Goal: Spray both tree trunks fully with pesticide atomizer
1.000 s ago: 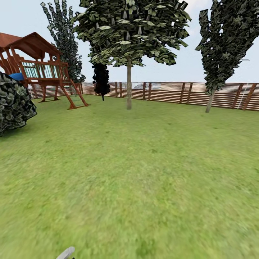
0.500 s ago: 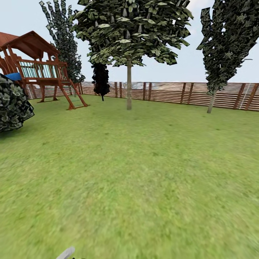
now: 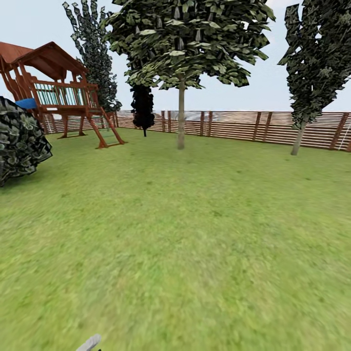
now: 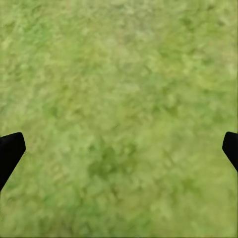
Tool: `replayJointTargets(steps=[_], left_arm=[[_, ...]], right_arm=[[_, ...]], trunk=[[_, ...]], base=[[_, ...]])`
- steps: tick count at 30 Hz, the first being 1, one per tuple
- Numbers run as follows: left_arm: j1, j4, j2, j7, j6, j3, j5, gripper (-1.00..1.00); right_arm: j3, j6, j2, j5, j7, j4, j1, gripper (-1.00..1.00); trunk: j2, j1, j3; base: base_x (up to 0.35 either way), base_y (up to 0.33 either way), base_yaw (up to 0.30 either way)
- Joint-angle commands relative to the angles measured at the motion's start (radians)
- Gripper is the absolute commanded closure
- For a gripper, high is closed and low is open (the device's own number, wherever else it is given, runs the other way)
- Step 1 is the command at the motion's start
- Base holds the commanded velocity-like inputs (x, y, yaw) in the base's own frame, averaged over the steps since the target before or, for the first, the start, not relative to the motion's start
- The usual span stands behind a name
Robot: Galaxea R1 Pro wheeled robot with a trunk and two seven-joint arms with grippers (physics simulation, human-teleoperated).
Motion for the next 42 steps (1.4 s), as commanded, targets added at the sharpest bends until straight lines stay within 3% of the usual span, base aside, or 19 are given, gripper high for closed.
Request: replayJointTargets(steps=[1, 42], left_arm=[[-0.001, 0.000, 0.001, 0.001, -0.008, -0.008, 0.010, 1.00], [-0.001, 0.000, 0.001, 0.000, -0.008, -0.008, 0.010, 1.00]], right_arm=[[-0.003, -0.001, 0.000, -0.011, 0.009, 0.001, -0.001, -1.00], [-0.004, -0.001, 0.000, -0.010, 0.008, 0.001, -0.001, -1.00]], trunk=[[-0.002, 0.001, -0.002], [-0.002, 0.001, -0.002]], base=[[0.335, 0.000, 0.022], [0.335, 0.000, 0.001]])
